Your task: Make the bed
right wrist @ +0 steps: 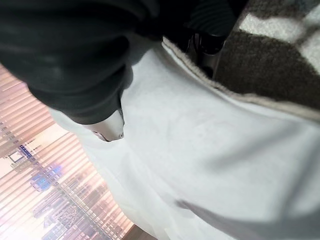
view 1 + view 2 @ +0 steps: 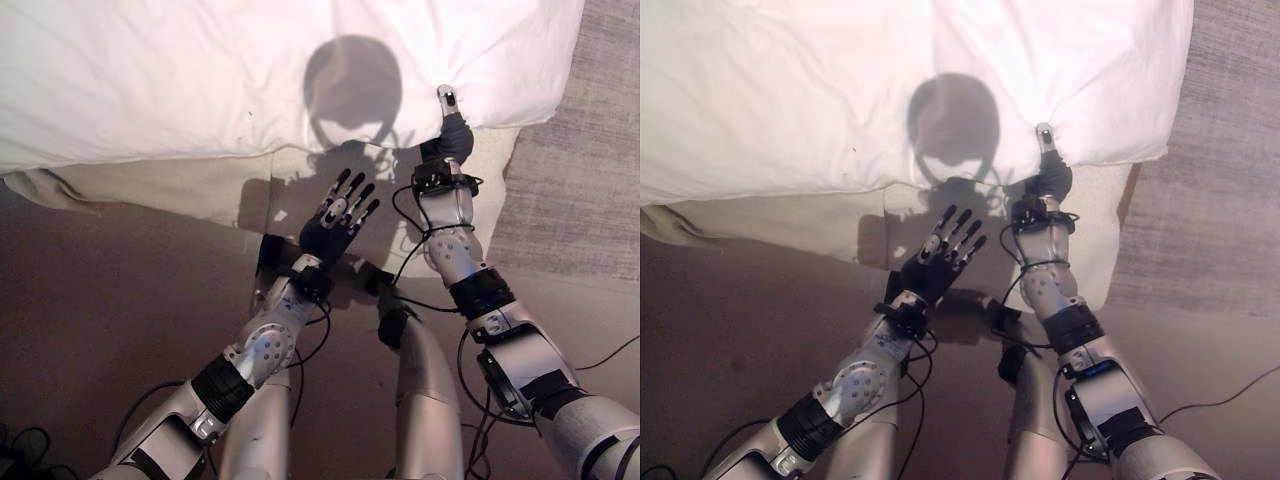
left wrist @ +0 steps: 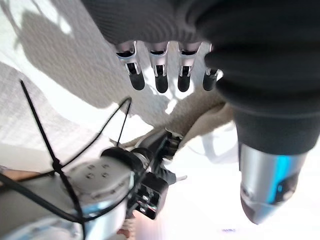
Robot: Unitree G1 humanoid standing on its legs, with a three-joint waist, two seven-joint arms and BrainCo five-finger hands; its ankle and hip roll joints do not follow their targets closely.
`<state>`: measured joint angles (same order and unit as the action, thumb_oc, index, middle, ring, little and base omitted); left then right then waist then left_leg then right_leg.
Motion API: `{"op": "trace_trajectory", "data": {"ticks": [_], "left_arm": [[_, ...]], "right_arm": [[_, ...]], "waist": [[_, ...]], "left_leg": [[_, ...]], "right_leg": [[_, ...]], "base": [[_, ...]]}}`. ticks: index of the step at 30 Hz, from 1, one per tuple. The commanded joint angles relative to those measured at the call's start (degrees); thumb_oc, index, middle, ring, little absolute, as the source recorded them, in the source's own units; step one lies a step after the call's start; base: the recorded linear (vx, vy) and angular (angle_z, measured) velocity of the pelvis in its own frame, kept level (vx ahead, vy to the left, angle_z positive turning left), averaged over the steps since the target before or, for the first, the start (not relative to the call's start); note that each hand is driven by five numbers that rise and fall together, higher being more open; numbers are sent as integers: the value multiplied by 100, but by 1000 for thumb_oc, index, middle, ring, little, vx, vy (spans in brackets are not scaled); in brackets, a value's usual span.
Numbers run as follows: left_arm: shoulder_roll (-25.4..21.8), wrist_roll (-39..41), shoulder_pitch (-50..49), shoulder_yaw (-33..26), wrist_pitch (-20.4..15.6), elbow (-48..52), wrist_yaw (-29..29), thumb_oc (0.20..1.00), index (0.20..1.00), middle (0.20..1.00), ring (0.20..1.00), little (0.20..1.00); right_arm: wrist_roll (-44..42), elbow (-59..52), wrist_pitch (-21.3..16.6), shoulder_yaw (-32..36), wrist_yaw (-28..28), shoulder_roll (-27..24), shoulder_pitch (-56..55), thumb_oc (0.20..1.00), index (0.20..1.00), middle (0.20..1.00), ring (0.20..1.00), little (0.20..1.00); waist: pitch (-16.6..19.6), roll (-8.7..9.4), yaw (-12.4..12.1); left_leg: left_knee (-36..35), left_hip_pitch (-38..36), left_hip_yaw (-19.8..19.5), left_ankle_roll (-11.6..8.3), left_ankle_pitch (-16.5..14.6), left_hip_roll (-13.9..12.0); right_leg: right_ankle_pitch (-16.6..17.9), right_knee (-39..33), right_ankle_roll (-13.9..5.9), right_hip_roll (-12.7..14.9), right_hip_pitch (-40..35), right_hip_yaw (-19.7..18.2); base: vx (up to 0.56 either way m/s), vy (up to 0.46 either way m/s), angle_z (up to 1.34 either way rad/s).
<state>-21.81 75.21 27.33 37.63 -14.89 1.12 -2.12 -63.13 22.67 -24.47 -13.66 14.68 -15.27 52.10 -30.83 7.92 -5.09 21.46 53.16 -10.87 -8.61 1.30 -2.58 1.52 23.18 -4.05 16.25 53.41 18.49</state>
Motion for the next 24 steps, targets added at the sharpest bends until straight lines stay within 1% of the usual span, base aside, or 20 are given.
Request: {"op": "trace_trajectory", "data": {"ticks": [1, 8, 10, 12, 14, 16, 17, 18, 20, 22, 23, 24], "left_arm": [[-235, -39, -464, 201, 143, 989, 321, 1000, 1000, 1000, 1000, 1000], [-813, -124, -551, 411, 382, 1331, 592, 1000, 1000, 1000, 1000, 1000], [-910, -175, -611, 340, 364, 1389, 646, 1000, 1000, 1000, 1000, 1000], [-931, -226, -773, 105, 284, 1413, 659, 1000, 1000, 1000, 1000, 1000], [-828, -263, -1003, -258, 156, 1313, 638, 1000, 1000, 1000, 1000, 1000], [-625, -202, -1130, -581, 27, 1100, 561, 1000, 1000, 1000, 1000, 1000], [-409, -173, -1128, -804, -120, 883, 480, 1000, 1000, 1000, 1000, 1000], [-401, -173, -1125, -806, -122, 874, 484, 1000, 1000, 1000, 1000, 1000], [-165, -94, -1041, -944, -232, 694, 384, 1000, 1000, 1000, 1000, 1000], [119, 22, -882, -1056, -345, 506, 295, 1000, 1000, 1000, 1000, 1000], [352, 95, -682, -1174, -465, 352, 188, 1000, 1000, 1000, 1000, 1000], [359, 95, -673, -1177, -467, 342, 190, 1000, 1000, 1000, 1000, 1000]], "right_arm": [[232, -285, -221, 205, -115, -368, -325, 200, 200, 200, 200, 200], [226, -128, -204, 194, -185, -460, -272, 200, 200, 200, 200, 200], [225, -86, -208, 205, -203, -465, -287, 200, 200, 200, 200, 200], [215, -67, -204, 242, -228, -453, -333, 200, 200, 200, 200, 200], [208, -138, -213, 308, -267, -439, -418, 200, 200, 200, 200, 200], [223, -270, -213, 340, -292, -407, -526, 200, 200, 200, 200, 200], [220, -365, -229, 351, -312, -395, -567, 200, 200, 200, 200, 200], [221, -368, -229, 345, -310, -397, -569, 200, 200, 200, 200, 200], [198, -424, -249, 342, -306, -374, -553, 200, 200, 200, 200, 200], [162, -479, -270, 328, -298, -339, -554, 200, 200, 200, 200, 200], [150, -511, -276, 313, -285, -294, -545, 200, 200, 200, 200, 200], [151, -512, -276, 310, -284, -298, -541, 200, 200, 200, 200, 200]], "waist": [[104, -293, 72], [104, -316, 65], [104, -328, 56], [104, -329, 32], [104, -320, 6], [104, -295, -5], [104, -270, -20], [104, -274, -15], [104, -242, -25], [104, -208, -7], [104, -161, 4], [104, -164, 7]], "left_leg": [[-258, 27, 36, 465, -37, 132], [-244, 61, 48, 475, -42, 140], [-231, 65, 45, 476, -47, 143], [-223, 69, 44, 478, -53, 146], [-219, 68, 34, 474, -57, 143], [-216, 54, 39, 469, -59, 139], [-219, 38, 31, 463, -58, 140], [-220, 36, 31, 463, -58, 141], [-212, 22, 26, 456, -68, 143], [-198, 19, 27, 451, -75, 141], [-191, 14, 31, 443, -82, 133], [-191, 18, 32, 443, -82, 133]], "right_leg": [[171, 262, -720, 239, 88, -312], [158, 279, -721, 239, 113, -333], [150, 290, -721, 238, 113, -329], [141, 293, -717, 233, 113, -321], [136, 301, -715, 231, 119, -319], [129, 312, -710, 232, 109, -315], [120, 325, -705, 225, 98, -316], [118, 326, -705, 226, 97, -316], [114, 339, -701, 228, 84, -312], [107, 349, -696, 225, 72, -306], [100, 348, -692, 222, 55, -305], [99, 350, -692, 222, 59, -306]], "base": [[0, 0, 0], [0, 0, 0], [0, 0, 0], [0, 0, 0], [0, 0, 0], [0, 0, 0], [0, 0, 0], [0, 0, 0], [0, 0, 0], [0, 0, 0], [0, 0, 0], [0, 0, 0]]}}
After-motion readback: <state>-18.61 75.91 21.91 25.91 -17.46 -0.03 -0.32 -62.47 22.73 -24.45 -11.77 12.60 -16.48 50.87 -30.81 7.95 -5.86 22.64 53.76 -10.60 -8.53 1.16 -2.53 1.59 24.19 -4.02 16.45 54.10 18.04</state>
